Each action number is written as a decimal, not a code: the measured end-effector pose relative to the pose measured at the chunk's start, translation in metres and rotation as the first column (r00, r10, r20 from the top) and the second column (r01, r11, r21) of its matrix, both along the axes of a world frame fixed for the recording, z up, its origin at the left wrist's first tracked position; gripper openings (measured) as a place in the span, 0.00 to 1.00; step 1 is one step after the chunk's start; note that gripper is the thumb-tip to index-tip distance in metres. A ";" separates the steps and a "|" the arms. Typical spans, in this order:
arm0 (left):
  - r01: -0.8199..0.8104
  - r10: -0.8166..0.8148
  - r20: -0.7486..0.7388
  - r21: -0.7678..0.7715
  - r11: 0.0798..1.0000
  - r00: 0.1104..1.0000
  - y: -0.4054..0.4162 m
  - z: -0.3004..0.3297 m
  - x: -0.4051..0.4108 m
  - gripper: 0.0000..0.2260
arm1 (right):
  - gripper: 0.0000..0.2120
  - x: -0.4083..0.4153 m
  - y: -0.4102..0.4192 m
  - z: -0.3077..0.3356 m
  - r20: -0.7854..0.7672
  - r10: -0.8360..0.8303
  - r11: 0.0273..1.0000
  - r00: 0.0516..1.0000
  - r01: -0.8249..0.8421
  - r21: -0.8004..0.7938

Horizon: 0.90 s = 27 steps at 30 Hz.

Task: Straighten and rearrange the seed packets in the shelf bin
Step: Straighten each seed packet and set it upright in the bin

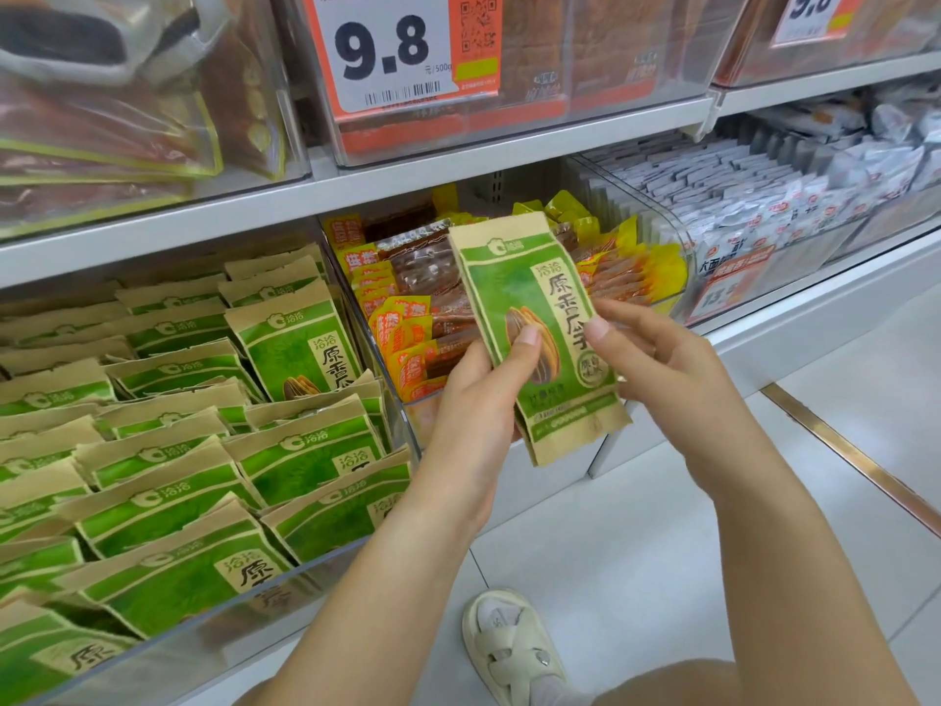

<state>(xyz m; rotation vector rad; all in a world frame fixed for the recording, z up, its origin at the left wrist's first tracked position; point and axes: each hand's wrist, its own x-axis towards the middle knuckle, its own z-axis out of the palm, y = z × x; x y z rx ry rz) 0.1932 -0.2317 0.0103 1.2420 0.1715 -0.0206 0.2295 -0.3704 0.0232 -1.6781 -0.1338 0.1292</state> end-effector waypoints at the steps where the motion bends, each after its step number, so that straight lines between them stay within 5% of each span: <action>1: 0.006 -0.006 0.007 0.004 1.000 1.000 -0.001 0.001 -0.001 0.12 | 0.22 0.000 -0.001 0.002 -0.036 0.013 1.000 0.999 -0.013 0.021; 8: -0.053 0.018 0.158 0.220 0.974 0.987 -0.002 0.018 -0.016 0.12 | 0.11 0.005 -0.004 0.014 -0.099 0.108 0.967 0.989 -0.081 0.240; 12: -0.177 0.103 0.234 0.319 0.931 0.967 0.025 0.041 -0.028 0.05 | 0.06 0.001 0.022 0.028 0.023 0.166 0.944 0.986 -0.166 0.284; 18: -0.217 0.056 0.338 0.461 0.860 0.939 0.078 0.085 -0.047 0.08 | 0.07 -0.008 0.071 0.052 0.243 0.164 0.889 0.956 -0.250 0.383; 22: -0.306 0.025 0.440 0.582 0.754 0.898 0.113 0.101 -0.055 0.10 | 0.10 -0.010 0.096 0.061 0.483 0.160 0.898 0.861 -0.330 0.290; 27: -0.341 0.095 0.361 0.715 0.610 0.928 0.151 0.085 -0.058 0.11 | 0.11 -0.001 0.119 0.043 0.510 0.321 0.921 0.798 -0.389 0.028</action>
